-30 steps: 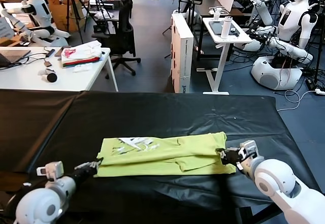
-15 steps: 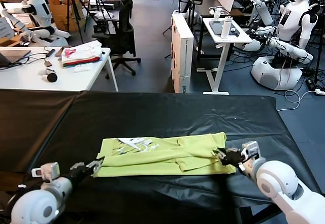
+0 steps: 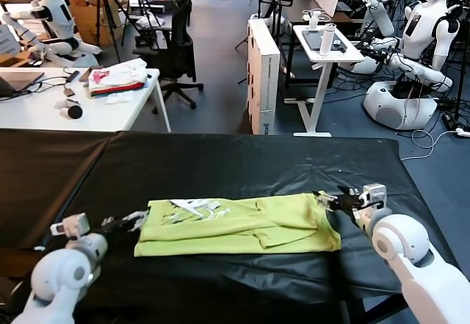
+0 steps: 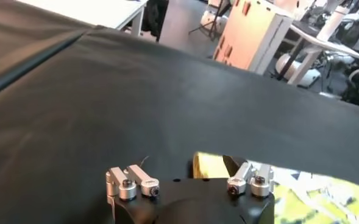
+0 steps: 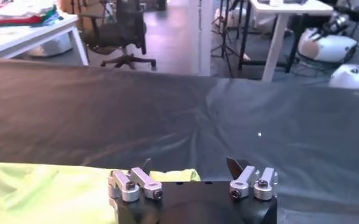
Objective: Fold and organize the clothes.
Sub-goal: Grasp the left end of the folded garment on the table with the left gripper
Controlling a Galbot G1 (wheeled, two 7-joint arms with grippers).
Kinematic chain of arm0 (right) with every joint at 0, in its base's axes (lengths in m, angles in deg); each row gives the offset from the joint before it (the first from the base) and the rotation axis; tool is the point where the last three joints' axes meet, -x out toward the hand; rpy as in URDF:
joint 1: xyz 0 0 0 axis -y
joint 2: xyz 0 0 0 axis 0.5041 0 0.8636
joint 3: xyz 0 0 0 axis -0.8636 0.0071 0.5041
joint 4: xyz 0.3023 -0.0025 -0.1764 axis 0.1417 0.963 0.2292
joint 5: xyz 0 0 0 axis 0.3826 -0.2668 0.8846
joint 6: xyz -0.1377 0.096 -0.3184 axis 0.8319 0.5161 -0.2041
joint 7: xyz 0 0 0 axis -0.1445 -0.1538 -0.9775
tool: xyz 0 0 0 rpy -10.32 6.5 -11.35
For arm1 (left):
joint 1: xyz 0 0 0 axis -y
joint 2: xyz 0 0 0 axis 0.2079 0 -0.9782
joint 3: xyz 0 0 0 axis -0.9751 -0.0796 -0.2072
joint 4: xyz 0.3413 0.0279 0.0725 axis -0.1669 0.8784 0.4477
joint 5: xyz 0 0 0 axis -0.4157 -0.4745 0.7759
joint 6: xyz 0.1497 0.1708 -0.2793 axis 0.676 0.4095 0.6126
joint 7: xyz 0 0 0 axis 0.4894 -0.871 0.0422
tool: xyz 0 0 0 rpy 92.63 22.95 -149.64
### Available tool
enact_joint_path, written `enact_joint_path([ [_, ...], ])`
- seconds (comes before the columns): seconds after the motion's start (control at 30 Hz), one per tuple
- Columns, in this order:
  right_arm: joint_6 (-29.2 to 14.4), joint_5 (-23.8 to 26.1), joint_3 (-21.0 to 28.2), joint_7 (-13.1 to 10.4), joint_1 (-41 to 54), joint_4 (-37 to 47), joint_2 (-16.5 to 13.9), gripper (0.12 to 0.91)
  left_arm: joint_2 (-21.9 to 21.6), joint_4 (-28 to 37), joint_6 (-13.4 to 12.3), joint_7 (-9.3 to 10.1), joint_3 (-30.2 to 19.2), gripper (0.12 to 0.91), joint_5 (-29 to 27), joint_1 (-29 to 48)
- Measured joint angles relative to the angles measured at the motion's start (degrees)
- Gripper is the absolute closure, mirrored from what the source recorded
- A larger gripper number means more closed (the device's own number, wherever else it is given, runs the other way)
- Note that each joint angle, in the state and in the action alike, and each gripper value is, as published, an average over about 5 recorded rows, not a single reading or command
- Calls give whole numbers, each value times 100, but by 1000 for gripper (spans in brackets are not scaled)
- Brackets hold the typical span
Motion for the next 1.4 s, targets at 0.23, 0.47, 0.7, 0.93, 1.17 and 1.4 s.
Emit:
enact_joint_path([
  [0.23, -10, 46, 97, 0, 38, 140, 129, 178, 28, 164, 0, 21, -138, 123, -32, 167],
  [0.47, -23, 57, 126, 0, 80, 219, 197, 342, 74, 236, -1, 18, -191, 152, -33, 157],
  [0.7, -56, 58, 126, 6, 61, 258, 213, 761, 105, 225, -1, 5, -242, 518, -23, 124],
  [0.93, -146, 71, 91, -6, 25, 254, 254, 850, 108, 192, 1, 7, -244, 877, 10, 118],
  [1.17, -199, 89, 70, -52, 3, 247, 329, 854, 114, 181, 1, 10, -219, 884, 35, 137],
  [1.4, -198, 104, 83, -49, -14, 231, 348, 854, 143, 177, 0, 143, -137, 880, 263, 162],
])
